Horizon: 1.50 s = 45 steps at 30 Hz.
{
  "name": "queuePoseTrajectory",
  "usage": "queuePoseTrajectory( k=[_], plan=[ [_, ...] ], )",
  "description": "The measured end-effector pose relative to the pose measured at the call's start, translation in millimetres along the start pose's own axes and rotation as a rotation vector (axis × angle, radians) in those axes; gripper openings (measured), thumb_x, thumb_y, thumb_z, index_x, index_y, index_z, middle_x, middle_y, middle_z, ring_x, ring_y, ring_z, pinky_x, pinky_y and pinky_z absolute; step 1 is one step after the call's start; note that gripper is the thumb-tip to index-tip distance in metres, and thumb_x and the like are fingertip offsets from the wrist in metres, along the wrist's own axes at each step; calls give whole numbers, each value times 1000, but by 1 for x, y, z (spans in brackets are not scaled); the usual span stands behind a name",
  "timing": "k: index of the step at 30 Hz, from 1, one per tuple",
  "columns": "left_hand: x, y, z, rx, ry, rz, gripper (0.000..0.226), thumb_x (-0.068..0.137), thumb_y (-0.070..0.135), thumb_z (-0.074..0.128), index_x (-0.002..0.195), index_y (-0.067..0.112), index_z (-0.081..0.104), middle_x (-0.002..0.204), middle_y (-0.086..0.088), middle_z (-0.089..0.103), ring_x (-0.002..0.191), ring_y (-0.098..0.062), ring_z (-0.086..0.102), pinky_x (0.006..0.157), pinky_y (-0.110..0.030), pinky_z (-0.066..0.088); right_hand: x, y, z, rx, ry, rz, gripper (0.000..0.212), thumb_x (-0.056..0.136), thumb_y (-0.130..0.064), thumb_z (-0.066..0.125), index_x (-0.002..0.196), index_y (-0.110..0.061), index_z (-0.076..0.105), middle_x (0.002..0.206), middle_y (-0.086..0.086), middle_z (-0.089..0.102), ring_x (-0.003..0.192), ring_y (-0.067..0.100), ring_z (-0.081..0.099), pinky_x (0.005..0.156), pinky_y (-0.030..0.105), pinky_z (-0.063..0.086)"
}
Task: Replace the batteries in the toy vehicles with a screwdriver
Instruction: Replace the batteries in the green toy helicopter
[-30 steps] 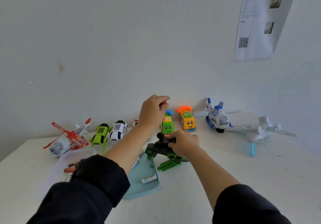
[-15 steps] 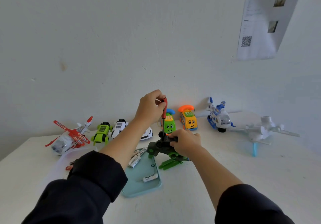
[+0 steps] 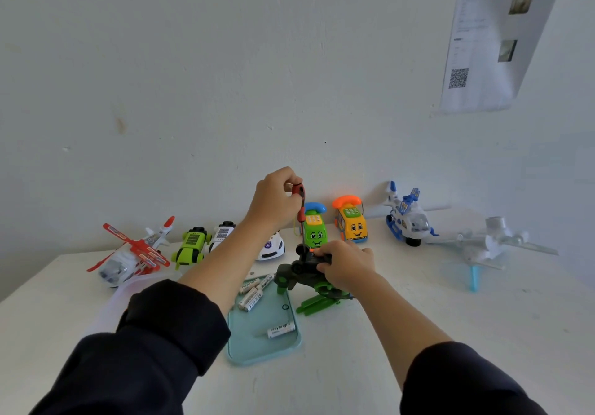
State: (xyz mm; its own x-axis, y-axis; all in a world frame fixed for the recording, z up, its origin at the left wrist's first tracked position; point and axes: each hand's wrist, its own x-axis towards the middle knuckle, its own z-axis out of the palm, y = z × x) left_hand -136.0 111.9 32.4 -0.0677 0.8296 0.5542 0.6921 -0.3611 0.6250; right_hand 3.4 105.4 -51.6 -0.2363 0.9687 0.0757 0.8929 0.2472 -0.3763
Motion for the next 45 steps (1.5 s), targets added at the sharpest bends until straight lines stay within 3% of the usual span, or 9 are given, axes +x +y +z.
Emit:
queuePoseTrajectory(
  k=[4, 9, 14, 20, 24, 28, 34, 38, 45],
  plan=[
    [-5, -2, 6, 59, 78, 67, 22, 81, 18, 72, 78, 13, 51, 95, -8, 58, 81, -20, 57, 71, -24, 45, 1, 0, 1, -2, 5, 3, 36, 94, -33, 53, 131, -37, 51, 122, 2, 55, 116, 21, 44, 99, 40, 29],
    [-5, -1, 6, 12, 21, 65, 6, 86, 0, 59, 89, 5, 59, 100, -6, 65, 88, -16, 60, 75, -22, 46, 0, -1, 1, 2, 5, 3, 35, 94, -32, 53, 129, -37, 52, 119, 2, 56, 114, 21, 44, 98, 40, 29],
    [-13, -3, 17, 46, 109, 166, 22, 75, 13, 77, 87, 1, 63, 95, -5, 58, 82, -15, 52, 74, -24, 44, -2, 0, -1, 6, 12, -6, 36, 95, -32, 53, 130, -36, 52, 121, 3, 55, 117, 21, 43, 99, 40, 29],
    [-13, 2, 19, 20, 129, 122, 5, 84, 1, 59, 86, 4, 56, 92, -6, 65, 83, -27, 64, 73, -36, 54, -3, -1, -1, 7, 14, -4, 34, 94, -32, 53, 128, -36, 52, 121, 2, 55, 118, 20, 43, 101, 41, 28],
    [-17, -2, 18, 72, 210, 141, 25, 80, 18, 72, 77, 12, 48, 85, -8, 60, 77, -22, 57, 69, -31, 47, -1, 0, 0, 13, 20, -4, 33, 93, -31, 55, 125, -35, 51, 121, 1, 56, 118, 21, 43, 101, 42, 28],
    [-9, -4, 13, 17, 167, 133, 17, 81, 6, 67, 74, 11, 52, 75, -6, 63, 73, -25, 62, 74, -38, 52, 1, -1, 0, -30, 8, -18, 34, 93, -30, 55, 126, -30, 48, 125, -2, 54, 119, 21, 42, 100, 43, 30],
    [-14, -10, 16, -79, 117, 91, 15, 81, 12, 69, 80, 7, 55, 85, -1, 66, 81, -15, 62, 78, -20, 47, 2, -4, 0, -124, -25, -29, 30, 95, -31, 50, 123, -22, 47, 125, 2, 50, 118, 23, 42, 98, 45, 32],
    [-11, -10, 16, -17, 130, 125, 16, 81, 11, 70, 80, 9, 54, 81, -5, 65, 77, -22, 62, 78, -31, 50, 2, -6, 0, -153, -31, -19, 30, 96, -30, 47, 124, -20, 44, 126, 3, 49, 119, 24, 42, 99, 48, 33],
    [-17, -10, 18, -18, 141, 140, 17, 82, 9, 69, 85, 7, 53, 96, -3, 61, 85, -15, 56, 76, -23, 47, 1, -7, 0, -163, -38, -10, 30, 97, -30, 45, 125, -18, 42, 127, 4, 48, 121, 25, 41, 99, 49, 33]
  ],
)
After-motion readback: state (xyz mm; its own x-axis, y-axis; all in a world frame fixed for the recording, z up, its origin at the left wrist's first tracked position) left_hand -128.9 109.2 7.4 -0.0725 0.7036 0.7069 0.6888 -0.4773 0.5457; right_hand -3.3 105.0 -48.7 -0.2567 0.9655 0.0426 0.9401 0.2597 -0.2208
